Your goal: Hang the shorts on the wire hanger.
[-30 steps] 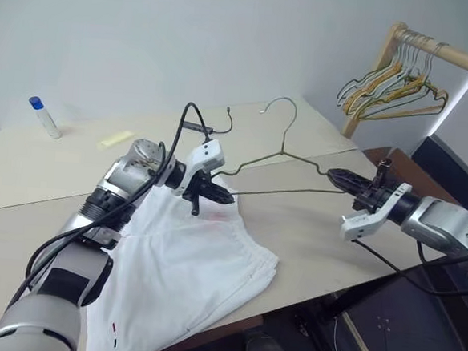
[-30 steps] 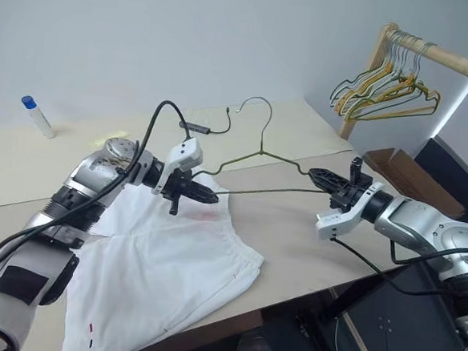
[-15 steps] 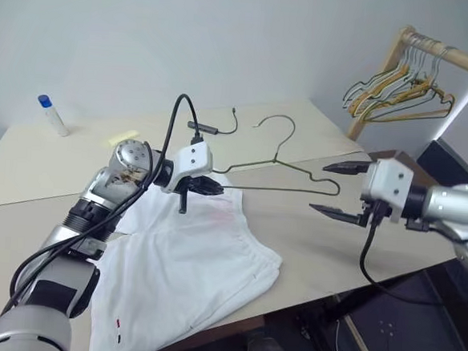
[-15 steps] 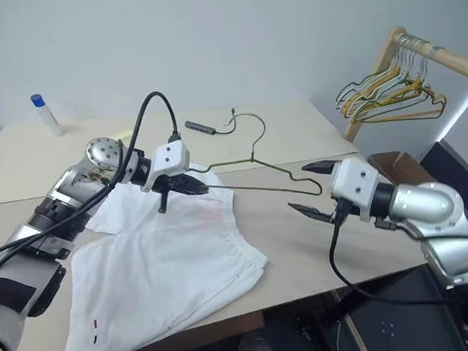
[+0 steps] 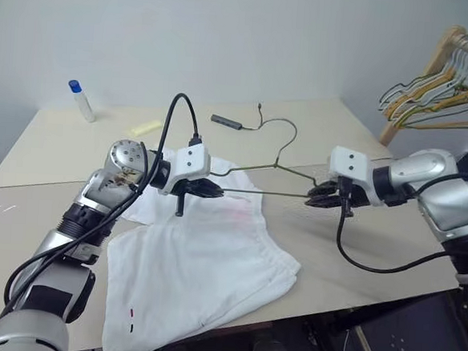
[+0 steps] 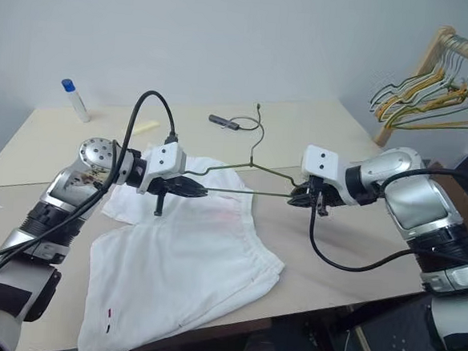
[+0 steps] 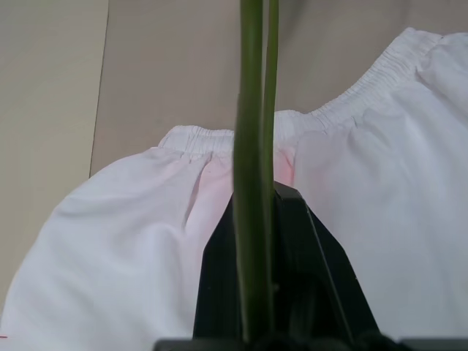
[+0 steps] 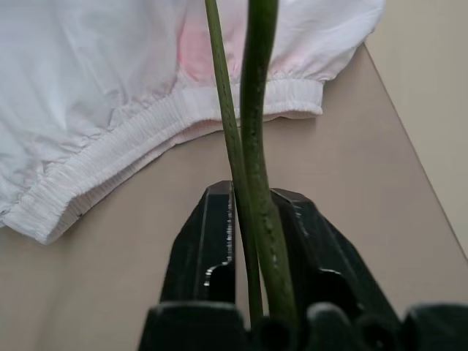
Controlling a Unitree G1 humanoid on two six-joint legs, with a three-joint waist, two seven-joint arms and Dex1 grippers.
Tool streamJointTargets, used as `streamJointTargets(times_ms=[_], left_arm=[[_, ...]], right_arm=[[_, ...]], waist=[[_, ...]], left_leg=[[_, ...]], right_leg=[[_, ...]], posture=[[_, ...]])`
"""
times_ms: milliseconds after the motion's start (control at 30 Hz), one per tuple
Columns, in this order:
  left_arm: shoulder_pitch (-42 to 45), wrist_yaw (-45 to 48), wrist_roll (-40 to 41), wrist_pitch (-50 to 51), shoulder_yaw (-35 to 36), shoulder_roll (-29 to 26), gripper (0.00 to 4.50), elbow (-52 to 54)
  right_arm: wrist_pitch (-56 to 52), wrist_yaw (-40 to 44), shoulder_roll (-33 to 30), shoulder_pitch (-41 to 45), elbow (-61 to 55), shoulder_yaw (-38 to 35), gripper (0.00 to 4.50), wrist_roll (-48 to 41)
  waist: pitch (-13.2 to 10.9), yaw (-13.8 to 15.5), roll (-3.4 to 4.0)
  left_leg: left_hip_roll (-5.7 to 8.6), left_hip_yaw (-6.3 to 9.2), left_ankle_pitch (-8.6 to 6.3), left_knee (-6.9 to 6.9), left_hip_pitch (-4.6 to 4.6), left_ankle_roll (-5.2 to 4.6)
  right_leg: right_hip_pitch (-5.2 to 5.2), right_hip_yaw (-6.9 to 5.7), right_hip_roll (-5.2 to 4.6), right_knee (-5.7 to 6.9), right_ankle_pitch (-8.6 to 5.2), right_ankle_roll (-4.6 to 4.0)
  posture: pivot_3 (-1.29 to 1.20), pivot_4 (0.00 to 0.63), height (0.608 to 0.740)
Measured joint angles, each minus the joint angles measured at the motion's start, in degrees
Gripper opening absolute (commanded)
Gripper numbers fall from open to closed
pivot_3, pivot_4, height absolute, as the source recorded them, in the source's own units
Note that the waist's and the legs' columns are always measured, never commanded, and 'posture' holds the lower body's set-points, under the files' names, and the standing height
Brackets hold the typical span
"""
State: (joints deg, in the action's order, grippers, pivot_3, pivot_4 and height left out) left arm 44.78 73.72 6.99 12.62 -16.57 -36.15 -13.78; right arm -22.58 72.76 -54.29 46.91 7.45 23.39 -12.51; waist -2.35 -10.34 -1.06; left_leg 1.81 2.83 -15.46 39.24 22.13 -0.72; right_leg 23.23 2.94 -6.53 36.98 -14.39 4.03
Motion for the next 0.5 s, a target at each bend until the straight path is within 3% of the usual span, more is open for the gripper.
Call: streamJointTargets(times_ms=[167,333,500], left_arm=[[-0.1,1.8,0.4,-0.4,0.7,-0.1,0.00,0.0],[0.2,7.3,3.9,-4.2,2.5,0.0,1.41,-2.0],[3.9,7.8,2.3,-14.9,4.6,0.1,3.05,-17.6]], right_arm=[[1.4,3.0,0.4,0.0,0.0,-0.8,0.03,1.3],[1.7,5.5,0.1,-2.3,-1.0,-3.9,0.00,0.7],[-2.8,5.7,-3.4,-12.2,-6.6,-10.6,0.00,-2.9]], waist=[[0.0,0.0,0.00],[0.0,-0.1,0.00],[0.0,0.1,0.00]], left_leg=[[0.06,0.01,0.00,0.00,-0.04,0.00],[0.06,0.01,0.00,0.00,-0.08,0.00],[0.15,0.06,0.00,0.00,-0.06,0.00]], right_leg=[[-0.06,-0.01,0.00,-0.02,-0.01,0.01],[-0.08,-0.02,0.00,0.00,-0.01,0.01],[-0.11,-0.09,-0.01,-0.02,-0.01,0.01]], posture=[[-0.17,0.000,0.740],[-0.18,0.000,0.740],[-0.19,0.000,0.740]])
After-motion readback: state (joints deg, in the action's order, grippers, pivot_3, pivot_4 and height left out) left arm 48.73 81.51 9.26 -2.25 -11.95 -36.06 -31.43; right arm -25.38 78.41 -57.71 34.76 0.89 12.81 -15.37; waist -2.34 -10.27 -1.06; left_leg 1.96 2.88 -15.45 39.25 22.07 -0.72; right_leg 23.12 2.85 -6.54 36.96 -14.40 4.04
